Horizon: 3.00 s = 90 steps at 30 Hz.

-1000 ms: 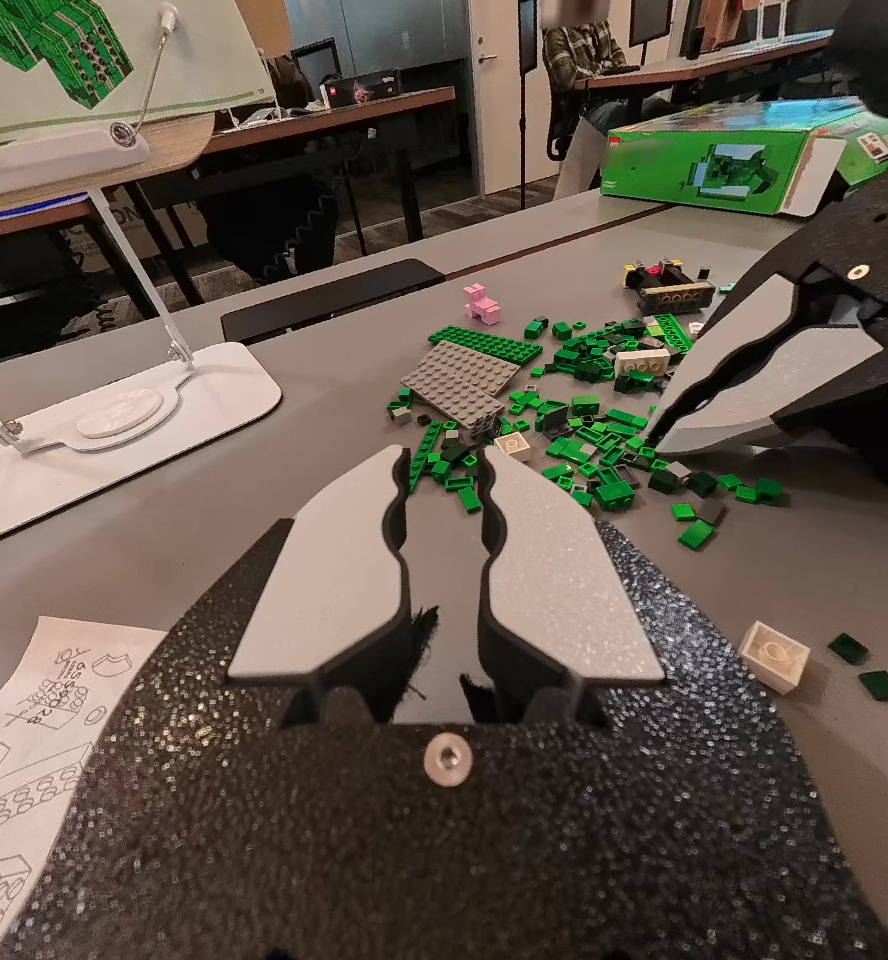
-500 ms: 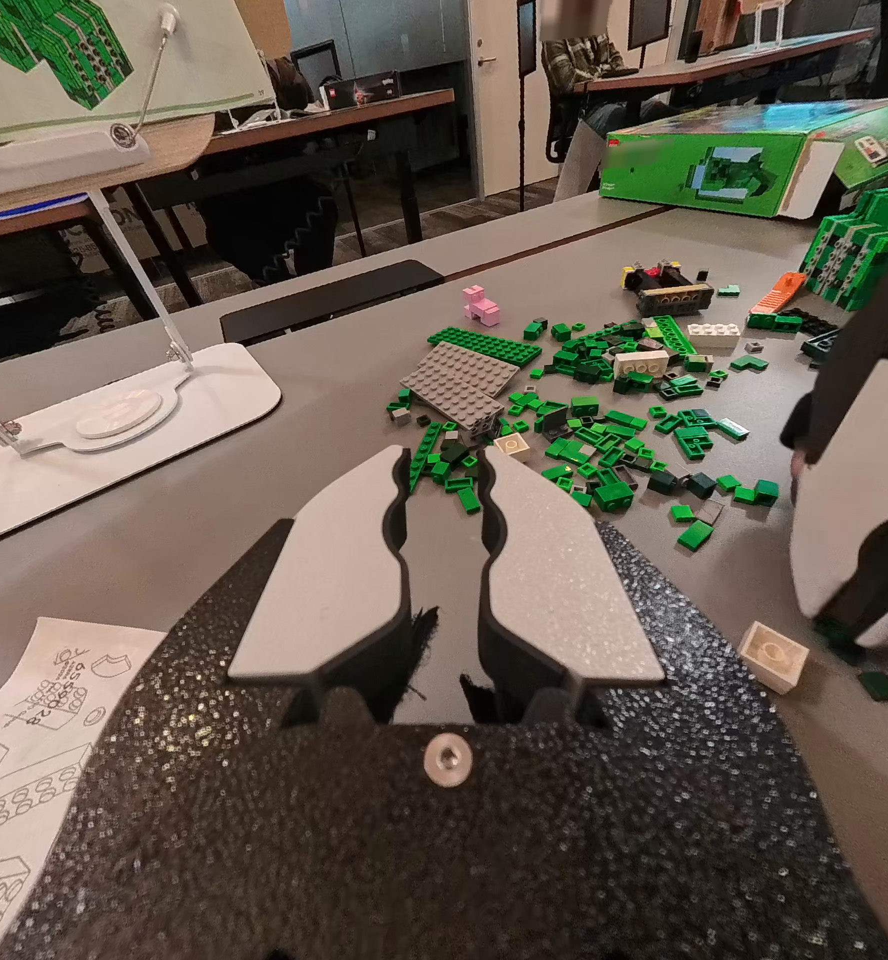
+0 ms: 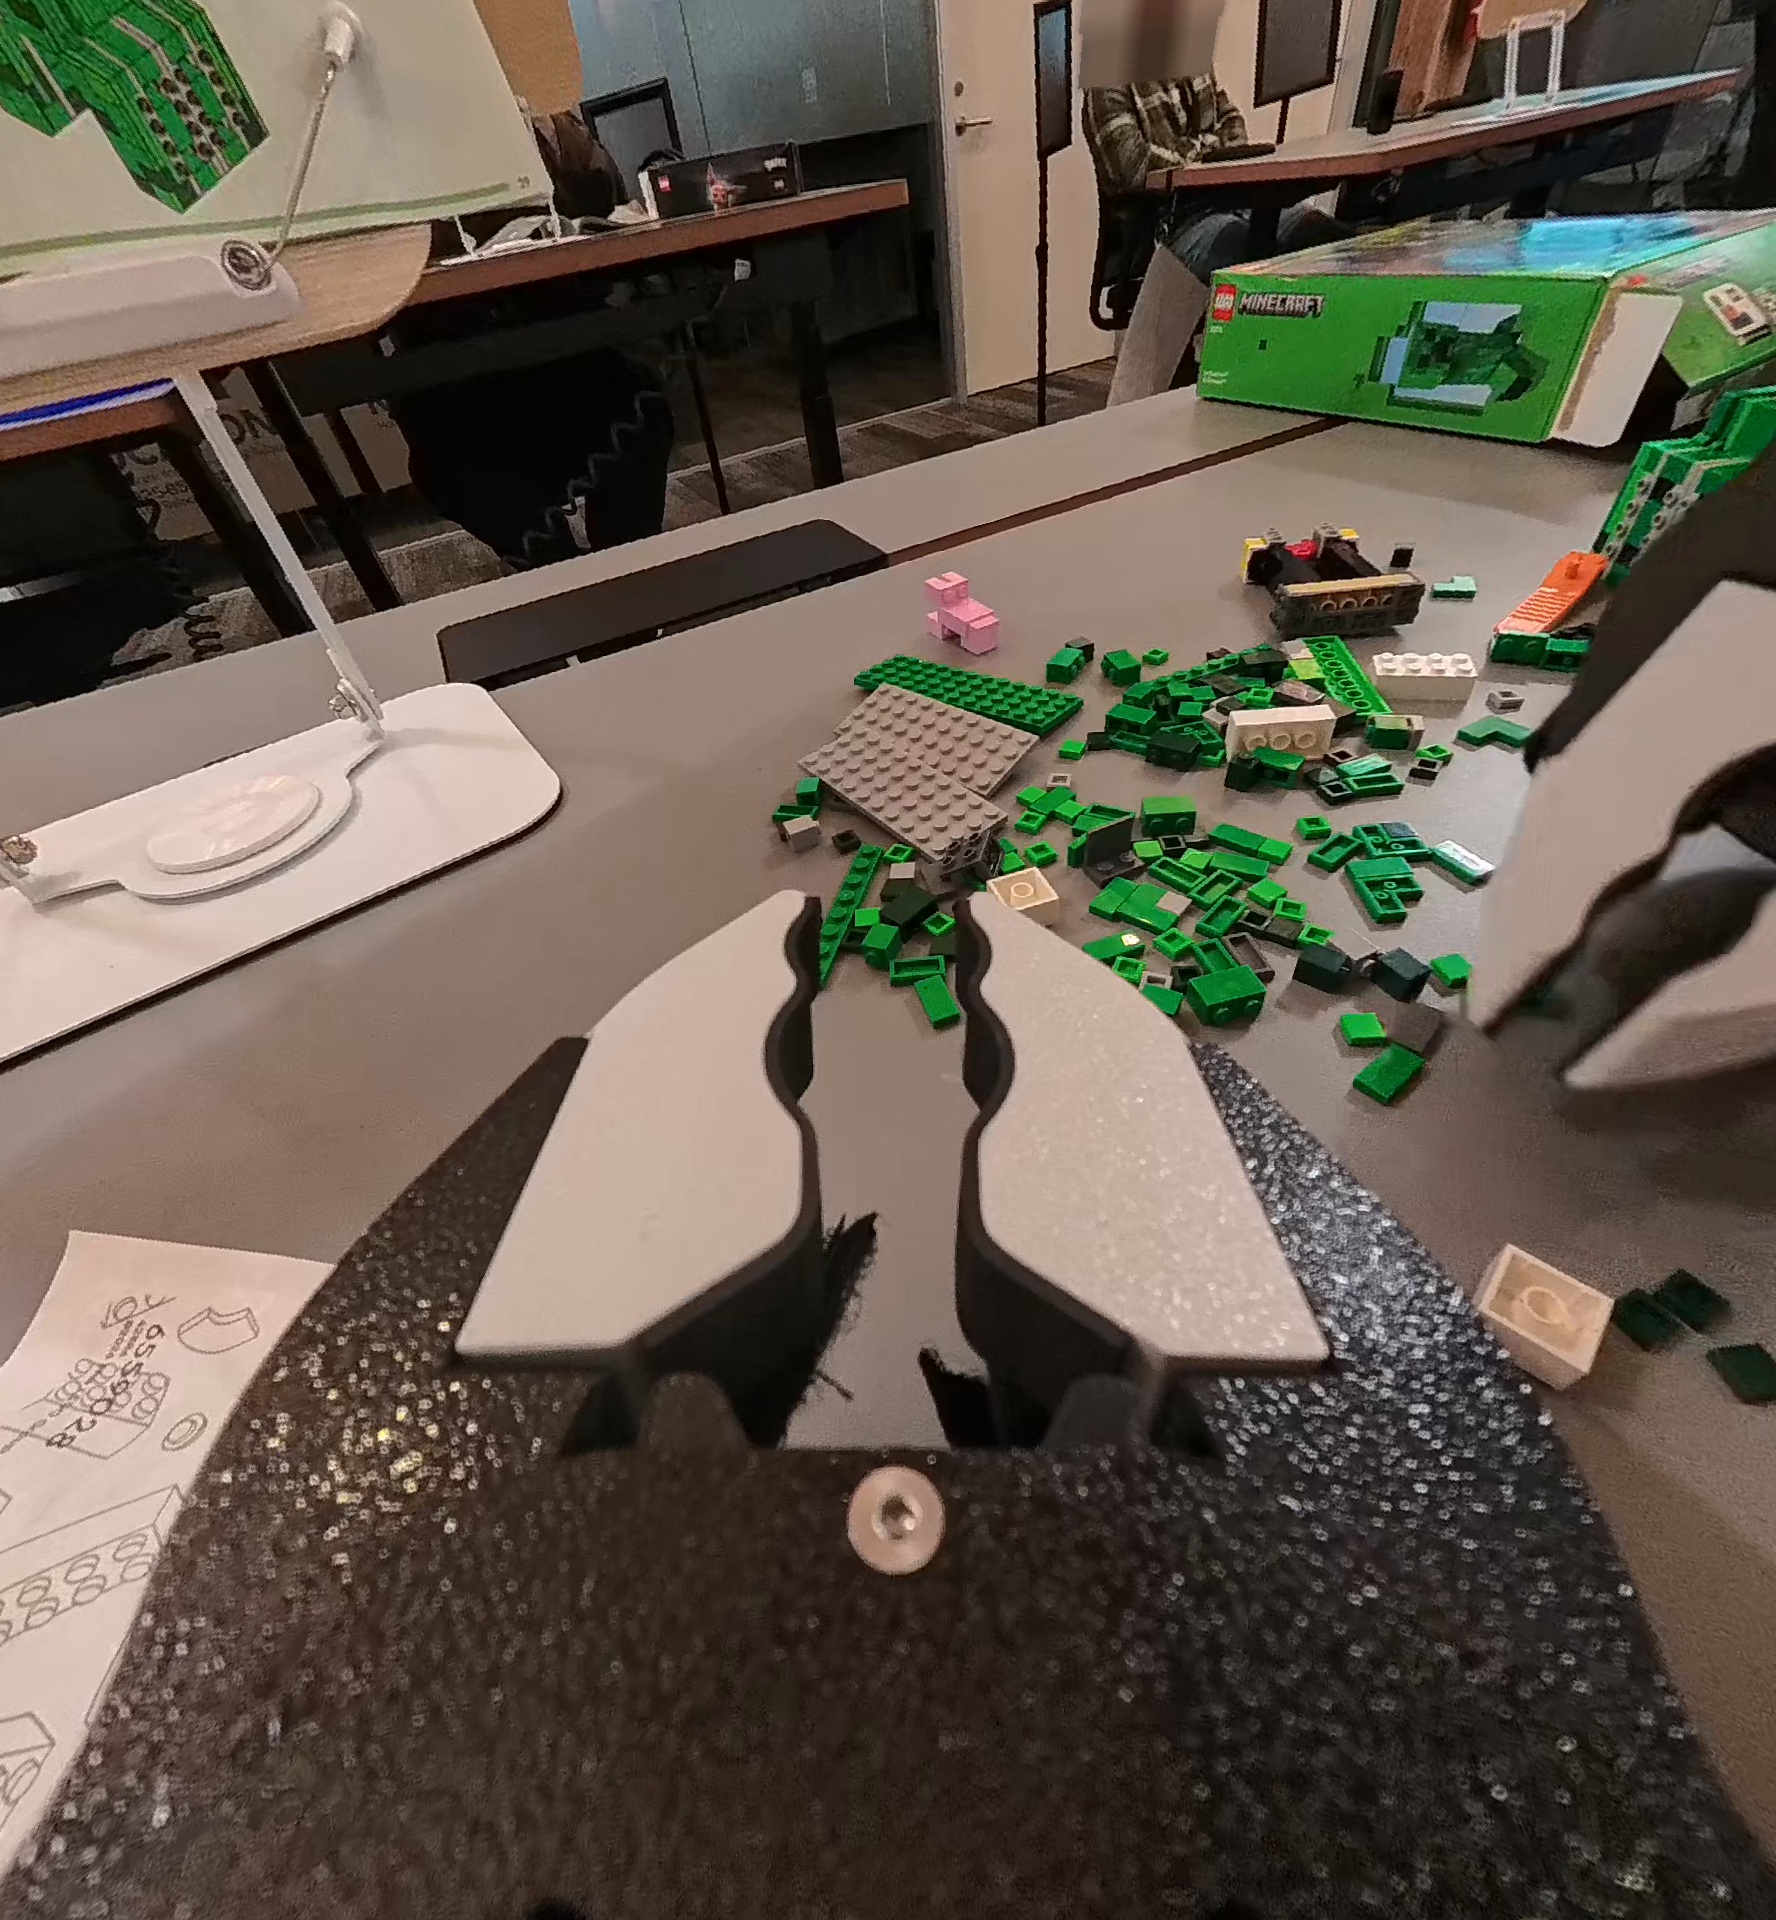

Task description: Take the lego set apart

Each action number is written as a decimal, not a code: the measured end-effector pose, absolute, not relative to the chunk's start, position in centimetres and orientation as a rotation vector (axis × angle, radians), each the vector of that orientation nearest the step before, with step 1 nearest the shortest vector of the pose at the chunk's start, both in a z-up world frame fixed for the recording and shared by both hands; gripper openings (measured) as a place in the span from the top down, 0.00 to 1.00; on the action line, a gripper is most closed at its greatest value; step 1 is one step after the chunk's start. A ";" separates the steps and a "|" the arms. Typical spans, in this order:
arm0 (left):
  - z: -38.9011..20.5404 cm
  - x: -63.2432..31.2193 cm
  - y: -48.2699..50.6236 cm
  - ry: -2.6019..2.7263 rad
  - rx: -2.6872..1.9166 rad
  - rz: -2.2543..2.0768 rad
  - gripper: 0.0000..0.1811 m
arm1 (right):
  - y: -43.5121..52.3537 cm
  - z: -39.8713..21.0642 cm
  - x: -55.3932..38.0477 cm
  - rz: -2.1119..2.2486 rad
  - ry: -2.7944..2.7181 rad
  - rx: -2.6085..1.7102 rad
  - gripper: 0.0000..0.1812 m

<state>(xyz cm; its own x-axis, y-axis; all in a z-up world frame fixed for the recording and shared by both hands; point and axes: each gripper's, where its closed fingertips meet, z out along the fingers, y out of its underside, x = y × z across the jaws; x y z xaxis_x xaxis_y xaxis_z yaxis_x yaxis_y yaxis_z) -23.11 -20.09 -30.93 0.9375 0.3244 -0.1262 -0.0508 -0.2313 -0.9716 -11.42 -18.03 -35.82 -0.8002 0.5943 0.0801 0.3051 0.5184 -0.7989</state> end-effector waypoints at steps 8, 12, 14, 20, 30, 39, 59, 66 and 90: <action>-30.9 -23.1 -20.1 -0.204 -1.775 0.351 0.87 | -13.1 -34.2 -13.8 1.086 -2.137 -0.945 0.94; -31.0 -23.1 -20.1 -0.203 -1.776 0.350 0.87 | -11.4 -33.4 -14.8 1.065 -2.005 -1.035 0.94; -31.0 -23.0 -20.1 -0.201 -1.778 0.351 0.87 | -10.4 -33.3 -15.2 1.031 -1.950 -1.079 0.95; -31.0 -23.0 -20.0 -0.197 -1.781 0.355 0.87 | -8.7 -32.9 -15.5 0.991 -1.850 -1.156 0.95; -31.0 -23.0 -20.1 -0.198 -1.778 0.353 0.87 | -8.7 -33.4 -15.8 0.947 -1.855 -1.171 0.96; -31.0 -23.0 -20.0 -0.196 -1.779 0.351 0.87 | -9.1 -33.7 -15.8 0.912 -1.884 -1.152 0.96; -31.1 -22.9 -20.0 -0.189 -1.783 0.354 0.87 | -8.4 -33.6 -13.6 0.995 -2.004 -1.143 0.95; -31.2 -22.8 -19.9 -0.180 -1.793 0.352 0.87 | -11.1 -35.4 -12.3 1.035 -2.222 -1.060 0.94; -31.3 -22.8 -19.8 -0.173 -1.806 0.363 0.87 | -18.1 -38.0 -11.9 0.884 -2.528 -0.713 0.96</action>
<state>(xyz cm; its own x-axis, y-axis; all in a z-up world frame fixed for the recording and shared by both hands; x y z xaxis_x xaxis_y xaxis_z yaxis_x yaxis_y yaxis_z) -22.77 -19.79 -31.35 0.9398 0.3050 -0.1542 -0.0717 -0.2649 -0.9616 -11.86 -18.06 -38.00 -0.8044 0.5689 0.1712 0.3382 0.6754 -0.6553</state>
